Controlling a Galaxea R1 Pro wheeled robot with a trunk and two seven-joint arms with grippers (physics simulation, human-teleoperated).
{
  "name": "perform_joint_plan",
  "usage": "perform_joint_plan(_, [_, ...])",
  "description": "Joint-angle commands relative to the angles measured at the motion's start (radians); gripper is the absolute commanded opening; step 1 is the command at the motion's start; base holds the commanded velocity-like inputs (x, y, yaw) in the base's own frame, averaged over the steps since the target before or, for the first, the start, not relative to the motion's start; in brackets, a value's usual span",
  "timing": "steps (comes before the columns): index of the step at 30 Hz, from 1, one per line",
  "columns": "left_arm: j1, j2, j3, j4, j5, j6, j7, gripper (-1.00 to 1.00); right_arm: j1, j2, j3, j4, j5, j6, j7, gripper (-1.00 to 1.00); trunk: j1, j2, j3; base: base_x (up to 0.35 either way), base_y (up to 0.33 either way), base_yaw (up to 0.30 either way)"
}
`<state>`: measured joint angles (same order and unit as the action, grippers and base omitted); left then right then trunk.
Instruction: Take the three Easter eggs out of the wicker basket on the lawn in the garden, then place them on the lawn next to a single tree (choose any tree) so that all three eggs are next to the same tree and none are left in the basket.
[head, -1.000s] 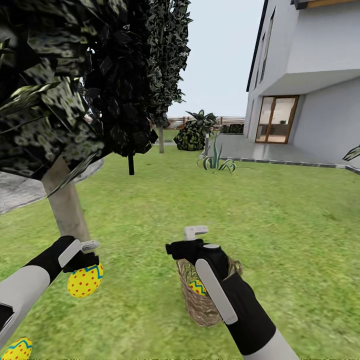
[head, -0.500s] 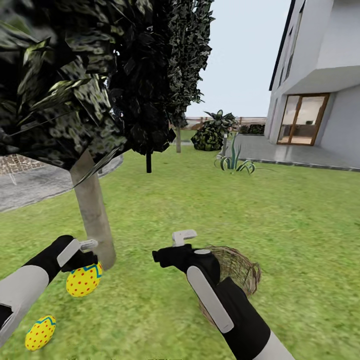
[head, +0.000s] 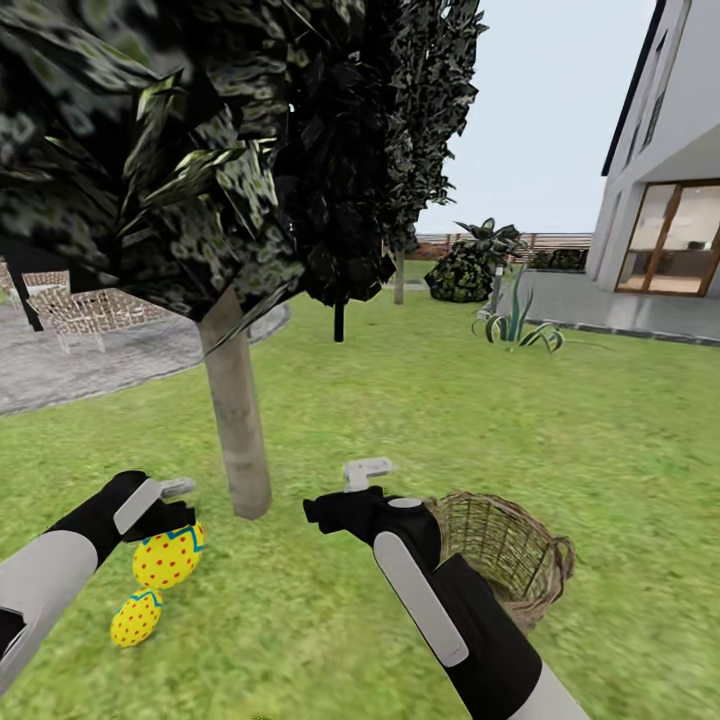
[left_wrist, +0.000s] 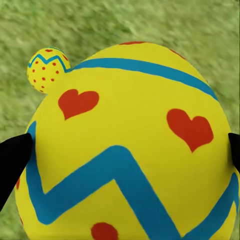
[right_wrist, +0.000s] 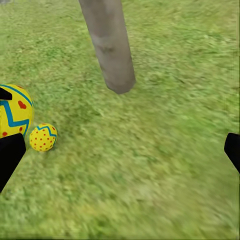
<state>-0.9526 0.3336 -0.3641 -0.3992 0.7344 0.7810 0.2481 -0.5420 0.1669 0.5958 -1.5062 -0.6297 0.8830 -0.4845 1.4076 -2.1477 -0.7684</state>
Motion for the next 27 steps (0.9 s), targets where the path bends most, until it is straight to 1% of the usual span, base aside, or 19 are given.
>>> perform_joint_plan(1, [0.000,0.001,-0.007,-0.002,0.010,-0.001,0.008,-1.00,-0.001,0.000,0.001,-0.001,-0.010,0.002,-0.010,1.00,0.004,-0.008,-0.004,0.000,0.000,0.283])
perform_joint_plan(9, [0.000,0.001,-0.009,-0.003,0.004,-0.018,0.007,-1.00,-0.001,-0.001,0.001,-0.002,-0.010,0.002,-0.009,1.00,0.034,-0.064,-0.029,0.000,0.000,0.280])
perform_joint_plan(16, [0.000,0.001,-0.010,-0.003,0.004,-0.020,0.006,-1.00,-0.001,-0.001,0.006,-0.007,-0.010,0.002,-0.008,1.00,0.061,-0.113,-0.051,0.000,0.000,0.263])
perform_joint_plan(22, [0.000,0.000,-0.011,-0.006,0.002,-0.020,0.006,-1.00,-0.001,0.000,0.010,-0.016,-0.011,0.002,-0.008,1.00,0.084,-0.155,-0.070,0.000,0.000,0.031])
perform_joint_plan(27, [0.000,0.000,-0.012,-0.006,0.002,-0.020,0.006,-1.00,-0.001,-0.001,0.024,-0.025,-0.011,0.002,-0.008,1.00,0.103,-0.190,-0.086,0.000,0.000,0.002])
